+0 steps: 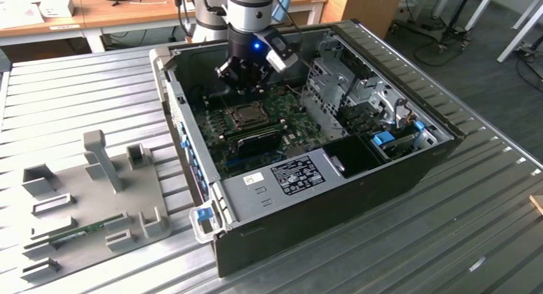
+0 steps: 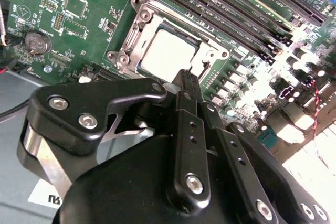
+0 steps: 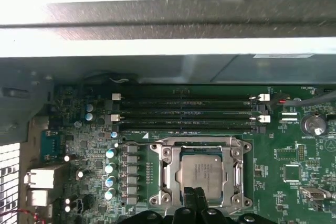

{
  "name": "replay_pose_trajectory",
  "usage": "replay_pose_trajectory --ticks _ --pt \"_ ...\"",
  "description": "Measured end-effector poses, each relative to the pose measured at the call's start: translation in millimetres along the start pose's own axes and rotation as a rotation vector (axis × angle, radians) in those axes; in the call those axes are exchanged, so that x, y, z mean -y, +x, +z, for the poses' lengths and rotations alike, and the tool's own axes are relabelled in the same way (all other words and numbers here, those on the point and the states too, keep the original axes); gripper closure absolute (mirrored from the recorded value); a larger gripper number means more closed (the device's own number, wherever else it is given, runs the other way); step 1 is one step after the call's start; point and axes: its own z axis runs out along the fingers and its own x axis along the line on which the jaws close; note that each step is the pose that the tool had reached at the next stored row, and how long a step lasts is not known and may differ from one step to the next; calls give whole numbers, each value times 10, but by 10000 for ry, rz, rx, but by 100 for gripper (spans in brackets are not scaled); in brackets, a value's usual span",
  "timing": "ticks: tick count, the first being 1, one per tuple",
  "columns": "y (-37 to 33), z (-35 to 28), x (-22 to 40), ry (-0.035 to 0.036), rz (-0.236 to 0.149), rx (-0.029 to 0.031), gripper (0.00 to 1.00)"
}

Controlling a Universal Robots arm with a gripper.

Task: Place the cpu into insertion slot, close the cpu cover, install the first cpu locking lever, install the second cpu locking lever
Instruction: 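Install the first cpu locking lever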

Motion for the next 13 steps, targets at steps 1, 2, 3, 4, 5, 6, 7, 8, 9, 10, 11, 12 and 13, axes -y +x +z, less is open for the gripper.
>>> replay_pose_trajectory --ticks 1,2,3,4,5,6,7,8,9,10,11,12,13 --pt "0 -16 0 2 0 -1 90" --pt "0 -27 -1 1 0 0 90" --pt "-1 -37 -1 0 0 0 90" --pt "-1 -46 -1 0 0 0 90" --pt "-1 -54 -2 0 0 0 90" --pt "-1 -59 -2 0 0 0 90" --pt "-1 -59 -2 -1 0 1 90" --pt "-1 -59 -2 -2 0 2 90" --pt "-1 -59 -2 -3 0 2 90" --pt "-1 -60 -2 -2 0 2 90" --pt "-1 -61 -1 0 0 0 90" --pt "-1 -61 -2 -1 0 1 90" --pt "-1 -61 -2 -1 0 1 90"
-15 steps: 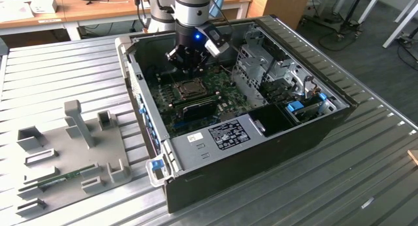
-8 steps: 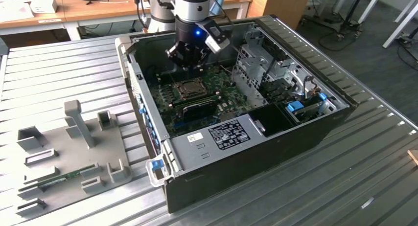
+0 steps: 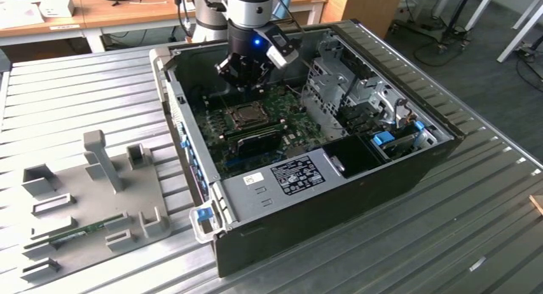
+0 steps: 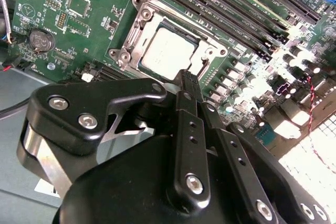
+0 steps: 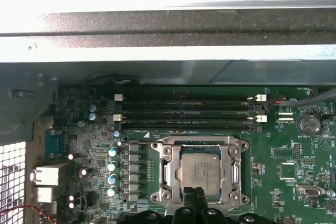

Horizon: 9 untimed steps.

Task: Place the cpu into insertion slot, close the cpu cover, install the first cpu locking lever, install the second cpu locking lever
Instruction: 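Install the first cpu locking lever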

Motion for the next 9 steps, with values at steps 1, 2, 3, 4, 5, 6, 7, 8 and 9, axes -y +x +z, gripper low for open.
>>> replay_pose_trajectory --ticks 1,2,3,4,5,6,7,8,9 --pt "1 0 0 0 -2 0 90" --pt "4 0 0 2 1 -1 90" --pt "10 0 0 2 1 -2 90" --pt "17 0 0 2 1 -1 90" --pt "26 0 0 1 1 0 90" --pt "36 0 1 0 1 1 90" --pt "47 1 1 0 0 3 90" --pt "58 1 1 0 1 4 90" --pt "69 0 1 0 0 5 90"
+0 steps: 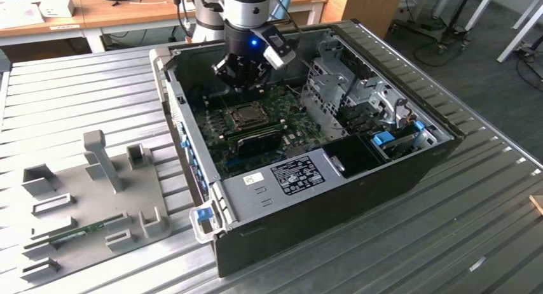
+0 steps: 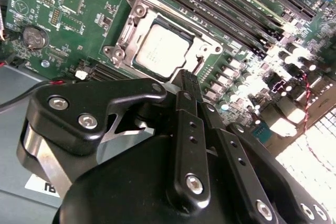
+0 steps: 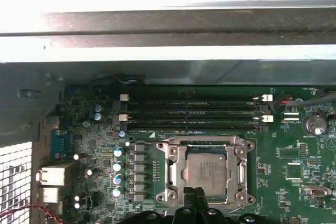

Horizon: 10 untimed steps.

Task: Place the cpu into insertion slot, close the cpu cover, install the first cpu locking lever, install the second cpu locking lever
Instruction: 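Install the first cpu locking lever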

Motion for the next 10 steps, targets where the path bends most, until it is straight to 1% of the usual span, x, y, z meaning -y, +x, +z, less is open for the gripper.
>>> replay_pose_trajectory --ticks 6,10 --pt "76 -1 1 0 0 10 90" --pt "86 -1 1 0 0 11 90"
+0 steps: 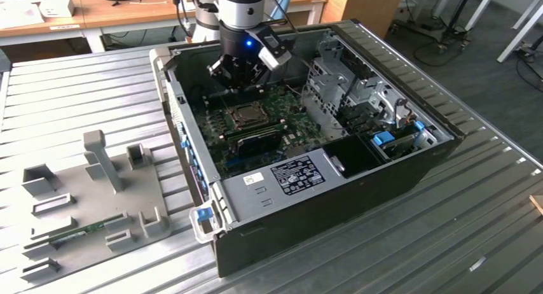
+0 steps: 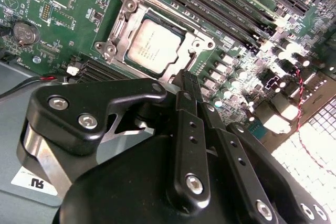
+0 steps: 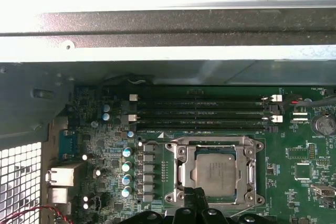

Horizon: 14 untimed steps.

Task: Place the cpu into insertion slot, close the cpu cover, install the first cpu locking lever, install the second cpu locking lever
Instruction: 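Install the first cpu locking lever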

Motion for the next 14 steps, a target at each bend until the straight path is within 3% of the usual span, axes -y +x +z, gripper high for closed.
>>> replay_pose_trajectory --ticks 9,14 --pt "2 0 0 0 1 0 90" --pt "55 0 1 0 -1 11 90"
